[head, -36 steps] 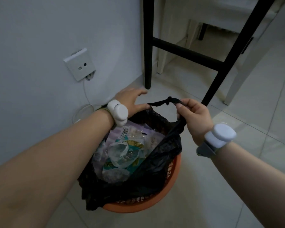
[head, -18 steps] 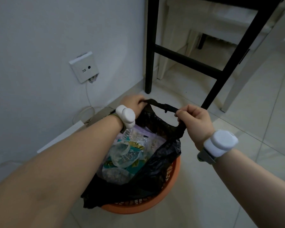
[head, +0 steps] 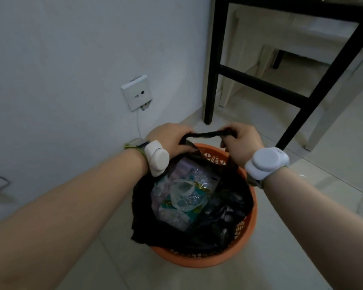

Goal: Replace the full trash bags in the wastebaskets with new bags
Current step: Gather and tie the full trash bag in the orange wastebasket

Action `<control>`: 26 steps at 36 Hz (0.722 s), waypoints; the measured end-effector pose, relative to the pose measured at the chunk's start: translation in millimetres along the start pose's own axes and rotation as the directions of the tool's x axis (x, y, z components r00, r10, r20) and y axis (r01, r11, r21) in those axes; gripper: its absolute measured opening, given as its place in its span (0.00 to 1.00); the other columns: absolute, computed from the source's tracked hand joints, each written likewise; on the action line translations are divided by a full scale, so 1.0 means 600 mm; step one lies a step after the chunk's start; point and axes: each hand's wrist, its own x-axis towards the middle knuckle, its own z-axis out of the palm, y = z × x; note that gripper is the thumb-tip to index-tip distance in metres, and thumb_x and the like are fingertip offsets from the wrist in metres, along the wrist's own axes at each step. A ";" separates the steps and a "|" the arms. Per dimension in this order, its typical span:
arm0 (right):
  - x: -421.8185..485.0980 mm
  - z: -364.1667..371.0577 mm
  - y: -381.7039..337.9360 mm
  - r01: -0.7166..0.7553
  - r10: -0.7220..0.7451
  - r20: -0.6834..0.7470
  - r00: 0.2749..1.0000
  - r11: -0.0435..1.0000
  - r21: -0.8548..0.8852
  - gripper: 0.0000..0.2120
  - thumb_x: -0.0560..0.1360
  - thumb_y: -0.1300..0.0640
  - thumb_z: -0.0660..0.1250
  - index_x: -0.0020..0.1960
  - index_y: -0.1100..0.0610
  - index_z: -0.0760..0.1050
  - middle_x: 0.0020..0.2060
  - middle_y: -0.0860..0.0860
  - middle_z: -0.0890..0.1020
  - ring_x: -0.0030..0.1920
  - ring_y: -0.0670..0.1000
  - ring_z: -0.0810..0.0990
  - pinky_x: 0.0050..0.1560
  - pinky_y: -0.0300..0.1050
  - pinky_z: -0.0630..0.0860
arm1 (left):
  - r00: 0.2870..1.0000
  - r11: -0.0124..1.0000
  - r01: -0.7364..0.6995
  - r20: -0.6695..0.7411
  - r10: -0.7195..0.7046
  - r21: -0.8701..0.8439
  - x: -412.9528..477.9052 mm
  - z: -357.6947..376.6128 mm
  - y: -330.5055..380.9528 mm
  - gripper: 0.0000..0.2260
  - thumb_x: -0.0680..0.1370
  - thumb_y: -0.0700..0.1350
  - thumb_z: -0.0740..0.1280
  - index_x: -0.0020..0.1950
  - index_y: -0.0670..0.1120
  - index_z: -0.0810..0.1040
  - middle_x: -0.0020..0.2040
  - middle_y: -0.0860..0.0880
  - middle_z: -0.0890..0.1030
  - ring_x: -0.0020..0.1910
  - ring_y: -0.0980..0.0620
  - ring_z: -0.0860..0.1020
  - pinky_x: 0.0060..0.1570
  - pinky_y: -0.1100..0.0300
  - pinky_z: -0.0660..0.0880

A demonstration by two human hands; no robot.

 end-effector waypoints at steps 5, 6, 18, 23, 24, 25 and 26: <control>-0.009 -0.010 0.015 -0.073 0.074 -0.040 0.996 0.997 0.023 0.10 0.77 0.63 0.59 0.49 0.55 0.79 0.29 0.49 0.74 0.27 0.47 0.70 0.29 0.37 0.67 | 0.983 0.929 0.184 -0.031 -0.184 0.320 -0.033 0.005 -0.041 0.12 0.79 0.52 0.60 0.57 0.49 0.78 0.55 0.44 0.80 0.56 0.41 0.75 0.52 0.53 0.69; -0.011 -0.016 0.013 -0.071 0.071 -0.021 0.997 0.997 -0.016 0.11 0.77 0.62 0.59 0.52 0.55 0.79 0.30 0.48 0.74 0.28 0.47 0.70 0.29 0.37 0.66 | 0.977 0.941 0.211 -0.082 -0.196 0.266 -0.038 0.003 -0.043 0.12 0.79 0.51 0.60 0.56 0.50 0.78 0.54 0.44 0.81 0.56 0.41 0.75 0.51 0.53 0.69; -0.037 0.033 -0.062 0.256 -0.228 0.183 0.956 0.955 -0.151 0.06 0.73 0.58 0.69 0.48 0.59 0.78 0.39 0.53 0.80 0.41 0.51 0.78 0.38 0.38 0.68 | 0.984 0.807 -0.071 -0.172 -0.039 -0.586 -0.039 -0.059 0.040 0.10 0.72 0.42 0.64 0.50 0.53 0.77 0.46 0.52 0.80 0.48 0.52 0.80 0.50 0.64 0.73; -0.042 0.023 -0.054 0.083 -0.080 0.036 0.996 0.993 -0.086 0.08 0.74 0.62 0.66 0.38 0.66 0.75 0.35 0.62 0.77 0.38 0.53 0.75 0.32 0.40 0.64 | 0.910 0.703 0.271 -0.065 -0.410 -0.657 -0.079 -0.030 -0.034 0.21 0.73 0.44 0.65 0.66 0.49 0.68 0.58 0.46 0.76 0.59 0.48 0.75 0.57 0.62 0.69; -0.043 0.021 -0.050 0.040 -0.039 0.021 0.999 0.996 -0.083 0.08 0.74 0.62 0.66 0.42 0.68 0.75 0.37 0.63 0.78 0.41 0.57 0.77 0.35 0.44 0.66 | 0.872 0.702 0.398 0.006 -0.489 -0.591 -0.092 -0.015 -0.055 0.22 0.76 0.45 0.64 0.69 0.47 0.65 0.62 0.44 0.74 0.61 0.46 0.74 0.57 0.61 0.68; -0.042 0.019 -0.044 -0.005 0.006 0.008 1.000 0.997 -0.077 0.09 0.74 0.62 0.65 0.45 0.69 0.75 0.39 0.63 0.79 0.44 0.60 0.78 0.39 0.47 0.68 | 0.829 0.678 0.507 0.084 -0.554 -0.533 -0.106 0.003 -0.070 0.23 0.77 0.46 0.63 0.71 0.45 0.64 0.64 0.42 0.73 0.62 0.44 0.73 0.56 0.61 0.67; -0.041 0.014 -0.037 -0.045 0.044 -0.007 0.999 0.997 -0.061 0.09 0.75 0.61 0.65 0.46 0.68 0.75 0.39 0.62 0.79 0.46 0.63 0.78 0.42 0.51 0.71 | 0.785 0.645 0.590 0.158 -0.599 -0.485 -0.114 0.022 -0.082 0.22 0.79 0.48 0.62 0.71 0.43 0.63 0.65 0.41 0.73 0.63 0.43 0.73 0.56 0.60 0.66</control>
